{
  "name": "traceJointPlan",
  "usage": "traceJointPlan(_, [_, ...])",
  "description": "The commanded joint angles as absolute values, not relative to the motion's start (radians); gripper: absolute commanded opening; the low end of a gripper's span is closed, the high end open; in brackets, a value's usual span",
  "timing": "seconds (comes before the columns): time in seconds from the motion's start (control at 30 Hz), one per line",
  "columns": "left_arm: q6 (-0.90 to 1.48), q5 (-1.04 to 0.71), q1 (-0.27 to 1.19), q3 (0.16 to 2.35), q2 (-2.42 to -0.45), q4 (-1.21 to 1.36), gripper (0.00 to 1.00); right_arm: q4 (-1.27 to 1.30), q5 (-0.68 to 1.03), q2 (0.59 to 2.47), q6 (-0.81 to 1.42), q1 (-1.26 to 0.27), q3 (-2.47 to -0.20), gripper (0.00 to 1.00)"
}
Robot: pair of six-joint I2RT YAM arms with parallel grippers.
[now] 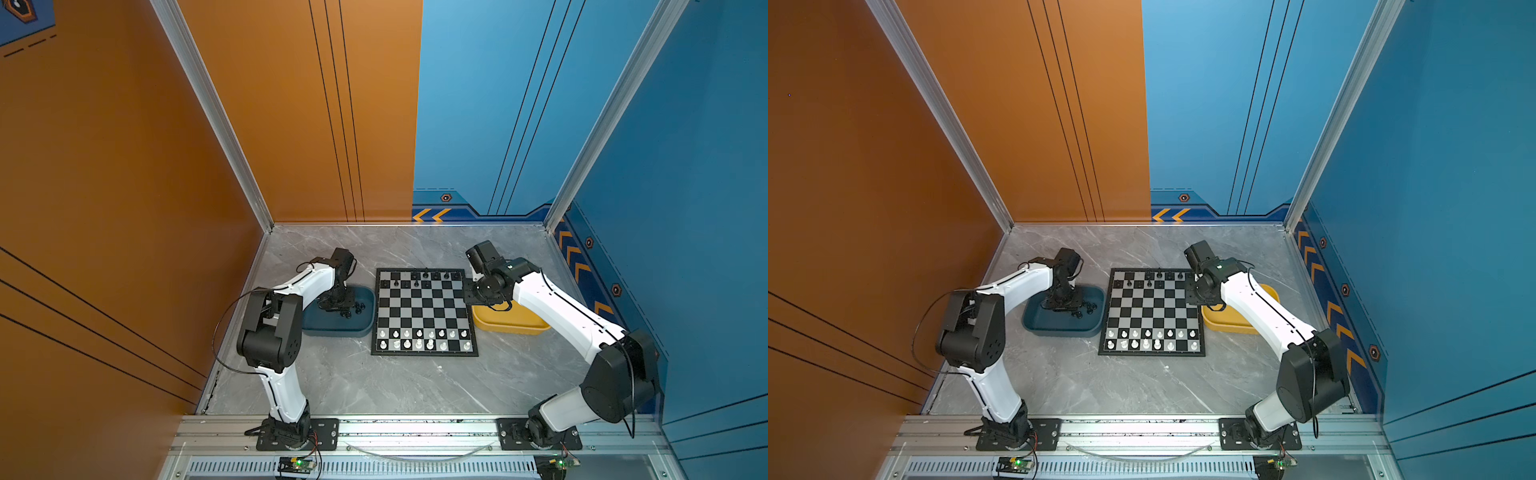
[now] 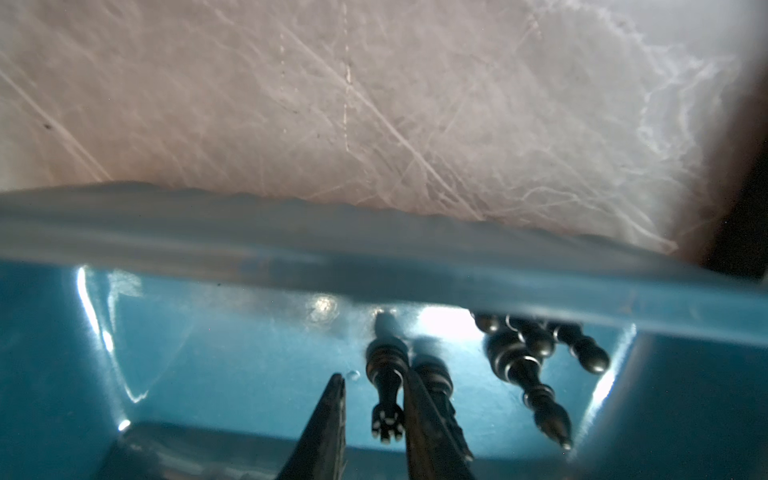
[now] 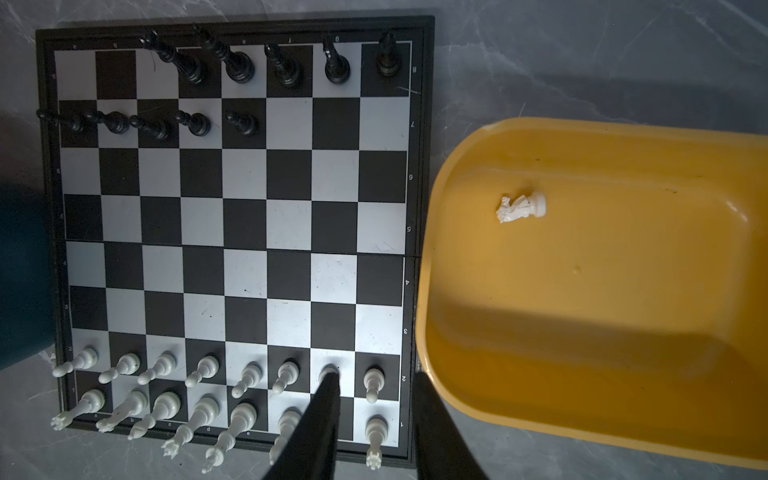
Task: Set up the chess pieces on the board
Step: 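Lower the left gripper into the teal tray and grasp a black pawn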
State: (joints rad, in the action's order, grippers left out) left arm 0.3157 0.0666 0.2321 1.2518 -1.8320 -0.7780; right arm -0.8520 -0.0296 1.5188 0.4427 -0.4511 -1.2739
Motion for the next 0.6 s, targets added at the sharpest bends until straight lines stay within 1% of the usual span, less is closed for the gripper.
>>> traceJointPlan(0.0, [0.325,0.048,0.235,1.274,-1.857,-0.79,0.25,-0.848,-0.029,1.534,0.439,-0.446,-1.258,0.32])
traceJointPlan(0.37, [0.327,0.046,0.241,1.278,-1.867,-0.789,0.19,-0.848,-0.028,1.535,0.44,-0.446,-1.256,0.32])
traceJointPlan(0.57, [0.327,0.046,0.244,1.28,-1.864,-0.79,0.14,-0.847,-0.031,1.532,0.44,-0.446,-1.254,0.32])
